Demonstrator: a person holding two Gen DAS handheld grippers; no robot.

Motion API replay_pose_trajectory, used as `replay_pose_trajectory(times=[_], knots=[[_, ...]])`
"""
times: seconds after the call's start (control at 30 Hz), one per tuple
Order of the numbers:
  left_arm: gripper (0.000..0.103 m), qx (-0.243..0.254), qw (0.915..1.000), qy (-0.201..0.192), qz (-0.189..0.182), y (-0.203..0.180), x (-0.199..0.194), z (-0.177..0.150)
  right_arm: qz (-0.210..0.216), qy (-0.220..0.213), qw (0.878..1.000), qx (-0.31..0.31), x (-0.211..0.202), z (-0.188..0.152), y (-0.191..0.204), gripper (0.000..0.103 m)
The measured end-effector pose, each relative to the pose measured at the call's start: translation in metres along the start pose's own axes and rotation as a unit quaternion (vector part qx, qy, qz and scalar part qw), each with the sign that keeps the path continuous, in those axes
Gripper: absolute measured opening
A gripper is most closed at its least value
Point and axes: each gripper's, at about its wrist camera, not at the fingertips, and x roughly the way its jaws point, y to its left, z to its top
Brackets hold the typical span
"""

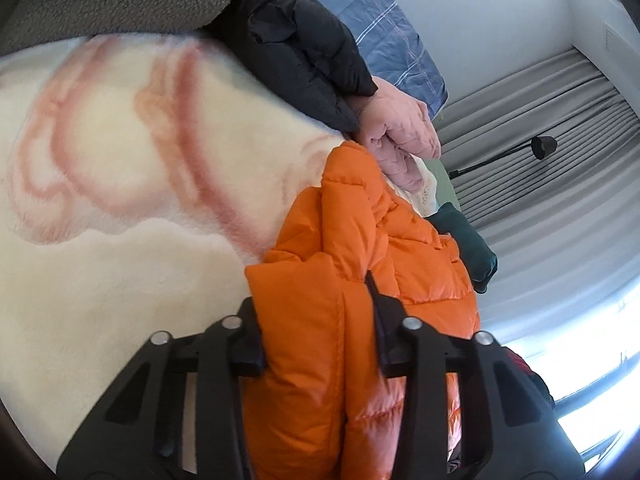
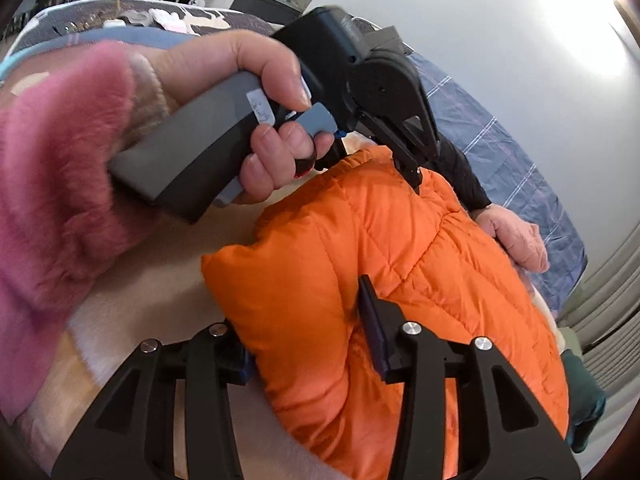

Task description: Fold large clothes

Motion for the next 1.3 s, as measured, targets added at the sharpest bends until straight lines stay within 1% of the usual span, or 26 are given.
replay_pose_trajectory(times=[0.03, 0.07, 0.1, 0.2, 0.33, 0.5, 0.53, 0.57, 0.6, 0.63, 0.7, 0.77, 0.83, 0.87, 0.9, 0.93, 0.97, 1.0, 1.03, 1.07, 1.1, 1.13, 1.17, 1.23, 1.27, 1.3], knots=[[0.032, 0.0, 1.0, -0.002, 0.0, 0.0, 0.0, 0.0, 0.004, 0.0, 1.0, 0.01, 0.001, 0.001, -0.003, 0.034], [0.029, 0.0, 1.0, -0.006, -0.002, 0.0, -0.002, 0.0, 0.013, -0.004, 0.999, 0.031, -0.001, 0.002, -0.01, 0.024], [0.027, 0.0, 0.9999, -0.01, -0.004, -0.001, -0.004, 0.0, 0.028, -0.013, 0.998, 0.06, -0.005, 0.003, -0.02, 0.019], [0.023, 0.004, 0.9994, -0.028, -0.02, -0.007, -0.011, 0.0, 0.071, -0.041, 0.989, 0.124, -0.02, 0.0, -0.046, 0.016], [0.022, 0.025, 0.9978, -0.049, -0.037, -0.026, -0.026, -0.004, 0.104, -0.069, 0.979, 0.161, -0.038, -0.005, -0.066, 0.015], [0.02, 0.056, 0.9949, -0.068, -0.049, -0.061, -0.035, -0.008, 0.162, -0.089, 0.968, 0.17, -0.054, -0.019, -0.089, 0.019], [0.019, 0.068, 0.9943, -0.072, -0.038, -0.071, -0.035, -0.008, 0.188, -0.091, 0.962, 0.178, -0.059, -0.024, -0.098, 0.022], [0.019, 0.078, 0.9938, -0.075, -0.025, -0.081, -0.035, -0.008, 0.206, -0.091, 0.957, 0.181, -0.062, -0.027, -0.105, 0.034], [0.019, 0.084, 0.9934, -0.076, -0.016, -0.088, -0.034, -0.008, 0.239, -0.097, 0.948, 0.187, -0.069, -0.034, -0.118, 0.041], [0.018, 0.091, 0.993, -0.075, -0.003, -0.098, -0.033, -0.007, 0.258, -0.112, 0.94, 0.192, -0.078, -0.041, -0.133, 0.042], [0.018, 0.096, 0.9928, -0.072, 0.008, -0.109, -0.032, -0.006, 0.262, -0.146, 0.927, 0.224, -0.096, -0.059, -0.17, 0.042], [0.018, 0.098, 0.9928, -0.067, 0.017, -0.121, -0.032, -0.004, 0.237, -0.164, 0.913, 0.288, -0.102, -0.079, -0.217, 0.042], [0.018, 0.1, 0.9926, -0.065, 0.025, -0.136, -0.03, -0.002, 0.201, -0.145, 0.905, 0.346, -0.087, -0.093, -0.255, 0.04], [0.018, 0.101, 0.9924, -0.065, 0.028, -0.141, -0.03, -0.002, 0.179, -0.119, 0.903, 0.371, -0.071, -0.098, -0.271, 0.031], [0.018, 0.105, 0.9919, -0.065, 0.031, -0.15, -0.029, -0.002, 0.153, -0.077, 0.902, 0.396, -0.046, -0.103, -0.286, 0.018], [0.018, 0.11, 0.9913, -0.064, 0.033, -0.157, -0.029, -0.003, 0.143, -0.045, 0.9, 0.409, -0.022, -0.106, -0.296, 0.015], [0.018, 0.118, 0.9904, -0.064, 0.035, -0.167, -0.028, -0.005, 0.148, -0.023, 0.899, 0.412, -0.002, -0.108, -0.301, 0.012], [0.018, 0.125, 0.9896, -0.063, 0.035, -0.177, -0.027, -0.008, 0.176, 0.011, 0.89, 0.421, 0.03, -0.111, -0.304, 0.009], [0.018, 0.134, 0.9884, -0.061, 0.035, -0.19, -0.026, -0.011, 0.215, 0.037, 0.874, 0.434, 0.059, -0.114, -0.301, 0.009], [0.018, 0.14, 0.9876, -0.061, 0.035, -0.199, -0.021, -0.012, 0.249, 0.048, 0.858, 0.446, 0.077, -0.116, -0.296, 0.003], [0.018, 0.149, 0.9865, -0.059, 0.035, -0.211, -0.018, -0.014, 0.29, 0.044, 0.835, 0.465, 0.098, -0.119, -0.29, 0.0], [0.02, 0.16, 0.985, -0.051, 0.04, -0.225, -0.011, -0.016, 0.313, 0.033, 0.822, 0.474, 0.11, -0.12, -0.285, 0.0], [0.023, 0.167, 0.9836, -0.046, 0.05, -0.233, -0.003, -0.016, 0.317, 0.028, 0.826, 0.466, 0.116, -0.115, -0.278, 0.0], [0.026, 0.169, 0.9822, -0.028, 0.076, -0.248, 0.021, -0.014, 0.304, 0.026, 0.839, 0.452, 0.115, -0.111, -0.273, 0.0], [0.028, 0.164, 0.9835, -0.017, 0.075, -0.252, 0.031, -0.013, 0.302, 0.024, 0.84, 0.45, 0.114, -0.112, -0.272, 0.0], [0.029, 0.155, 0.9854, -0.005, 0.07, -0.258, 0.044, -0.012, 0.306, 0.018, 0.836, 0.455, 0.112, -0.115, -0.272, 0.0]])
